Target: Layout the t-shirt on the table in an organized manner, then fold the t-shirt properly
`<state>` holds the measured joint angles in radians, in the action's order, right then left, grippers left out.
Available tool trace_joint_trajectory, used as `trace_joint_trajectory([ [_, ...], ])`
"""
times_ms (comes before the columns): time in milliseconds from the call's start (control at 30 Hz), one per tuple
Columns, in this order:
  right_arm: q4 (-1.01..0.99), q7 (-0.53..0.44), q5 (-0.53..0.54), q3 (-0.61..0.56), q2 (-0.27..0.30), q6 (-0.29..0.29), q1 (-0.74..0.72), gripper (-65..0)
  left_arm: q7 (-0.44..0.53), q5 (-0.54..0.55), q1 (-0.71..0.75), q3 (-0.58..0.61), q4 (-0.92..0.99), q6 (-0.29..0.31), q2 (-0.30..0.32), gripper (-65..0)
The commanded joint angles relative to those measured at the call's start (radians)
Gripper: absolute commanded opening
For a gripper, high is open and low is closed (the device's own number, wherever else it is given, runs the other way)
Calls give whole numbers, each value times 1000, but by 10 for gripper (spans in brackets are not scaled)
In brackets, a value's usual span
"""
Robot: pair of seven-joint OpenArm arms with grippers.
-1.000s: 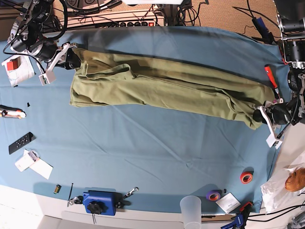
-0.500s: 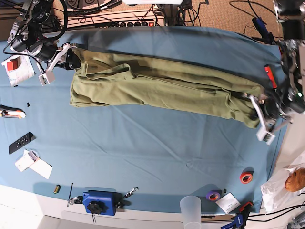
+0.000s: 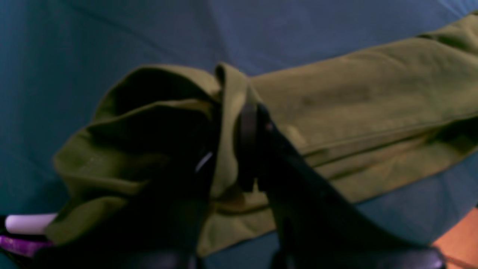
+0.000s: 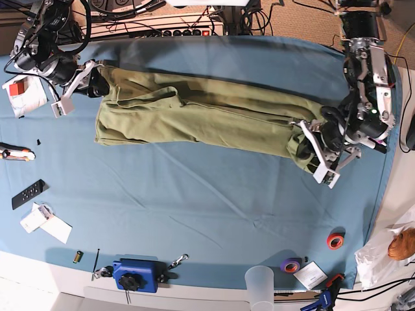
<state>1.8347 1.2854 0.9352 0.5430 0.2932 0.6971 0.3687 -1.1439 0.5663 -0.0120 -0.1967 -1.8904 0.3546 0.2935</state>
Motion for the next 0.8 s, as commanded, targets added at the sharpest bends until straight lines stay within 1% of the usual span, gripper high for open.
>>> trace_joint_trajectory([
  [0,16,-23,17,8,14,1,-4,-512,19,11,-16,-2,-19,-3,-4,-650],
  [67,16,-22,17,8,14,1,-6,-512,18,12,-15,-2,-19,-26,-26,-650],
  [233,16,-22,17,8,14,1,-6,-512,18,13,-8,7,-20,-22,-56,-650],
  [333,16,-23,18,8,14,1,-6,-512,14,5,1,65,-20,-22,-56,-650],
  [433,16,-23,17,8,14,1,-6,-512,16,-60,0,158,-20,-29,-56,-650],
  [600,16,-23,17,8,14,1,-6,-512,45,-201,-2,303,-21,-113,-67,-650],
  [700,16,-23,17,8,14,1,-6,-512,65,-278,-11,369,-21,-153,-68,-650],
  [767,16,-24,18,8,14,1,-6,-512,68,-323,-16,400,-21,-182,-82,-650],
])
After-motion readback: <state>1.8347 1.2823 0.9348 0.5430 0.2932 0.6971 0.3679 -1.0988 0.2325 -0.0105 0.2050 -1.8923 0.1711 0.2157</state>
